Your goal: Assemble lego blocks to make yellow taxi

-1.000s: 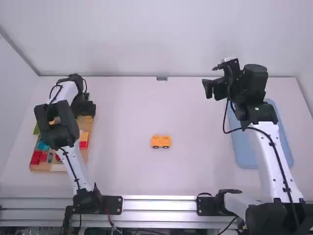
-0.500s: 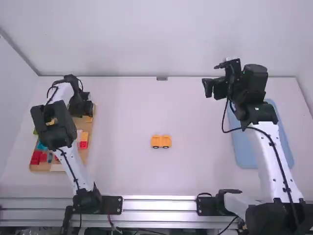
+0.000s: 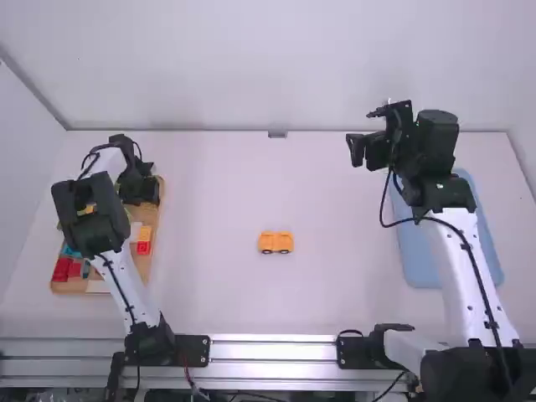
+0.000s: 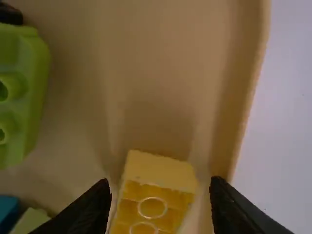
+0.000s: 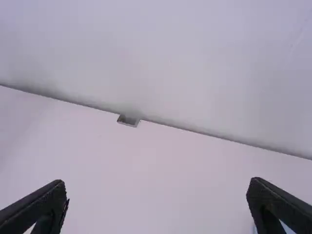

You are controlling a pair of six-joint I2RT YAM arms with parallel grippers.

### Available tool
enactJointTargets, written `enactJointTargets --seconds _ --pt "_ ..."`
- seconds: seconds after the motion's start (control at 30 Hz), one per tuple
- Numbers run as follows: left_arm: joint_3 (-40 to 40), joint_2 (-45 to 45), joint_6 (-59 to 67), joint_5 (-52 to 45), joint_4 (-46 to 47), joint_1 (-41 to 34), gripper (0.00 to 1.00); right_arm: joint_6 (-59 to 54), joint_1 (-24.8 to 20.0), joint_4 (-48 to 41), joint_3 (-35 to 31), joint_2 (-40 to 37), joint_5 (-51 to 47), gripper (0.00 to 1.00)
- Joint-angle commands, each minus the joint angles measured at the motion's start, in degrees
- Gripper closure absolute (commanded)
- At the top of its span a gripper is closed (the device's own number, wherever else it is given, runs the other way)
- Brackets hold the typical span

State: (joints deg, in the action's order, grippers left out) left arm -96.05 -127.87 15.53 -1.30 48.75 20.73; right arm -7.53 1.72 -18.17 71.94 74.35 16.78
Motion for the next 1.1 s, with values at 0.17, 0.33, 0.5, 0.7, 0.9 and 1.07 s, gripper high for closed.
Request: enactJointTargets --seconds 0.17,0.33,0.5,0.7,0.9,1.07 --pt "-1.6 0.2 -2.2 -0.6 2.9 -0.4 0.44 0.3 0.2 0.0 2.3 0.2 0.4 0.02" --pt "-1.4 0.2 -0.4 -0.7 4.7 -0.5 0.47 0.2 0.2 -0.2 2.3 0.2 0.4 0.02" --pt "-1.4 0.2 -1.1 0.9 5.0 -0.5 0.50 0.3 0.2 -0.2 2.3 0.2 0.3 0.02" --pt "-1.4 0.2 -4.0 2.4 6.0 -0.5 0.54 0.3 0.2 -0.3 2.3 0.2 0.4 0.02" --pt "-1.4 0.2 -3.8 2.2 5.7 -0.5 0.60 0.2 0.2 -0.5 2.3 0.2 0.4 0.02" --pt "-0.9 0.2 -4.6 2.2 4.6 -0.5 0.58 0.3 0.2 -1.3 2.3 0.2 0.3 0.02"
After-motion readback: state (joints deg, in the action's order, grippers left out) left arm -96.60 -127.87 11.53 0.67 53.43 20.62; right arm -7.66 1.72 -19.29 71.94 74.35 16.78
